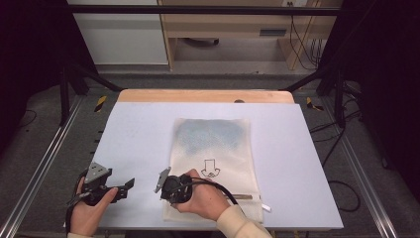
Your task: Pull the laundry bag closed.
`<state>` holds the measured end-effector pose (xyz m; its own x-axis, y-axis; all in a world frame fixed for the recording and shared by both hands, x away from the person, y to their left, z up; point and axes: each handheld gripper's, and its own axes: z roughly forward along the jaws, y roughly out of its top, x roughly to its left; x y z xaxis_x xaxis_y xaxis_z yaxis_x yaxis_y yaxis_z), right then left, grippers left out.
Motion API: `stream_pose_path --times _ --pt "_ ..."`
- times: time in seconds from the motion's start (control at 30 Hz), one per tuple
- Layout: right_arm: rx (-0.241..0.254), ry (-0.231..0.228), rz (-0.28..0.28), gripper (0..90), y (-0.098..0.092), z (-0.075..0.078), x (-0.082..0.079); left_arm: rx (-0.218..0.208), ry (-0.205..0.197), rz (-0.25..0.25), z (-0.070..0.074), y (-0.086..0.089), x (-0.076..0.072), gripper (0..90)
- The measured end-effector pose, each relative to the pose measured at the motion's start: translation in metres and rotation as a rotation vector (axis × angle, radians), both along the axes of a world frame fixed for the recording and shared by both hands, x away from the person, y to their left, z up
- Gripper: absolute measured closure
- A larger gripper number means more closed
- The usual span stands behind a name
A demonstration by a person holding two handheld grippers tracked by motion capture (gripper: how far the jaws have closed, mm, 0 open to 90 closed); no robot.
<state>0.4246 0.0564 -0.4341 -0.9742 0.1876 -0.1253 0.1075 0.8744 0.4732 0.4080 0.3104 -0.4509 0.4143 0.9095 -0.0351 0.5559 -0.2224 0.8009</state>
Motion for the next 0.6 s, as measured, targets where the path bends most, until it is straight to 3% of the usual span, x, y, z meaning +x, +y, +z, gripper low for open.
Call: stream_pose_path --times 0.37,0.6 --pt "-0.023 0.032 0.003 68.7 0.007 -0.009 0.005 0.008 0.001 -0.008 0.000 -0.001 0.000 9.0" --pt "-0.032 0.039 0.010 77.2 0.008 -0.011 0.005 0.004 0.000 -0.008 0.000 -0.002 0.000 9.0"
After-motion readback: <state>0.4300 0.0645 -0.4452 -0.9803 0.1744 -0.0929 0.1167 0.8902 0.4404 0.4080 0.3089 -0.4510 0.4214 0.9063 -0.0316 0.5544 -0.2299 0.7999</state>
